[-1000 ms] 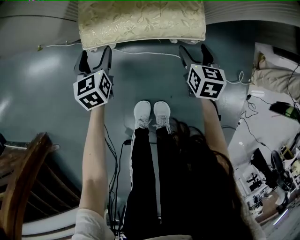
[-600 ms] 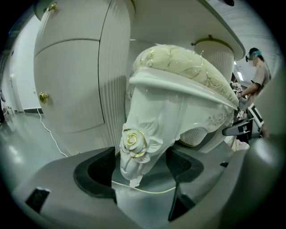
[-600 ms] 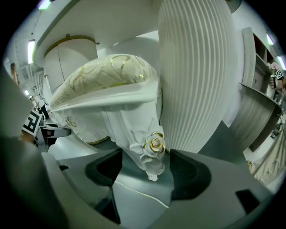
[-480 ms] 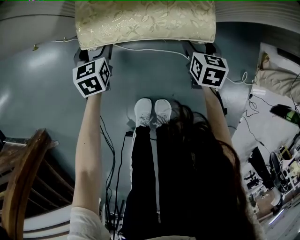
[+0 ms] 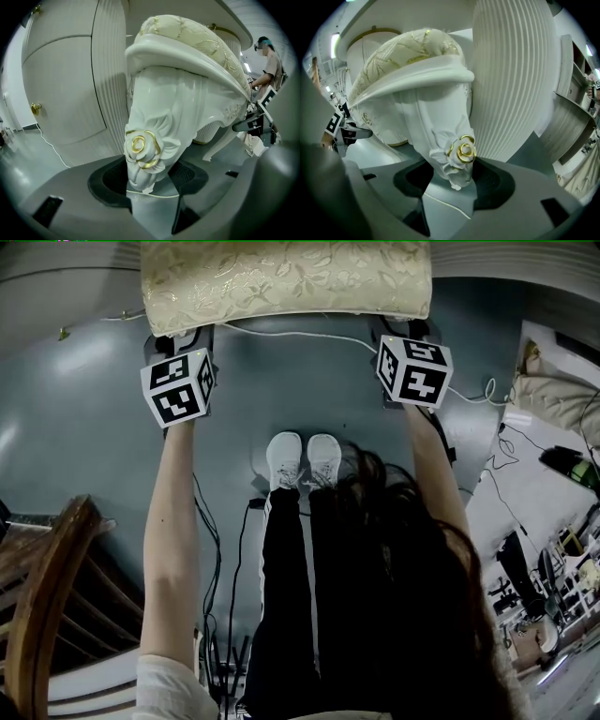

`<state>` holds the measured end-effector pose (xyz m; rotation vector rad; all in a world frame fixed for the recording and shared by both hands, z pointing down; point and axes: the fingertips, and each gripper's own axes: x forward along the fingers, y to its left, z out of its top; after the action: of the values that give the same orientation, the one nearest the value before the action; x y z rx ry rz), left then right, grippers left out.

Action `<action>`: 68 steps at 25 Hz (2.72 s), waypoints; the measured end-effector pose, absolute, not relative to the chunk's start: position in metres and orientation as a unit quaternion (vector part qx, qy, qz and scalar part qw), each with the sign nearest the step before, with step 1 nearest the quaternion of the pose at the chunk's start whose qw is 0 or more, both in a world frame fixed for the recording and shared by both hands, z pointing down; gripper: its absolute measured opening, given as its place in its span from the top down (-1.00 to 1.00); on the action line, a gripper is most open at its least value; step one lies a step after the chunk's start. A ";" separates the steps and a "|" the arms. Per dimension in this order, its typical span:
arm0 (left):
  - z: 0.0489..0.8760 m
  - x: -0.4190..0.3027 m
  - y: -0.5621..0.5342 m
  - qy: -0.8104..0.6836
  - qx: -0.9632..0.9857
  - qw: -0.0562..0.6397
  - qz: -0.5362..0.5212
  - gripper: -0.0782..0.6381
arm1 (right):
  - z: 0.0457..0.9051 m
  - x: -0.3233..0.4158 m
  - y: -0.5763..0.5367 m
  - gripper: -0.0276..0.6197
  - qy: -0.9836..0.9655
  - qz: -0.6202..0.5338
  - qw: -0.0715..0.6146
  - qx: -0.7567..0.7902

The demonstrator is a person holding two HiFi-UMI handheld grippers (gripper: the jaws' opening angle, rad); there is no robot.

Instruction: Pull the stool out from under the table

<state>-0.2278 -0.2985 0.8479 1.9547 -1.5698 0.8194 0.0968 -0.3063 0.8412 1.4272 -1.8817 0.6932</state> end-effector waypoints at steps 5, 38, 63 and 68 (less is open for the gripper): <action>0.848 -0.228 -0.298 -0.571 0.718 0.245 0.312 0.07 | 0.841 0.098 -0.307 0.12 -0.721 0.262 0.334 0.547; 0.849 -0.227 -0.292 -0.540 0.726 0.248 0.347 0.10 | 0.840 0.101 -0.299 0.13 -0.709 0.257 0.352 0.554; 0.854 -0.215 -0.183 -0.530 0.723 0.265 0.355 0.10 | 0.845 0.113 -0.185 0.13 -0.696 0.285 0.390 0.532; 0.860 -0.214 -0.161 -0.514 0.726 0.269 0.370 0.10 | 0.851 0.114 -0.153 0.13 -0.686 0.297 0.399 0.531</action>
<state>-0.2139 -0.1608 0.8599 1.9560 -1.3850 0.9981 0.1136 -0.1529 0.8512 1.3435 -1.7365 0.7519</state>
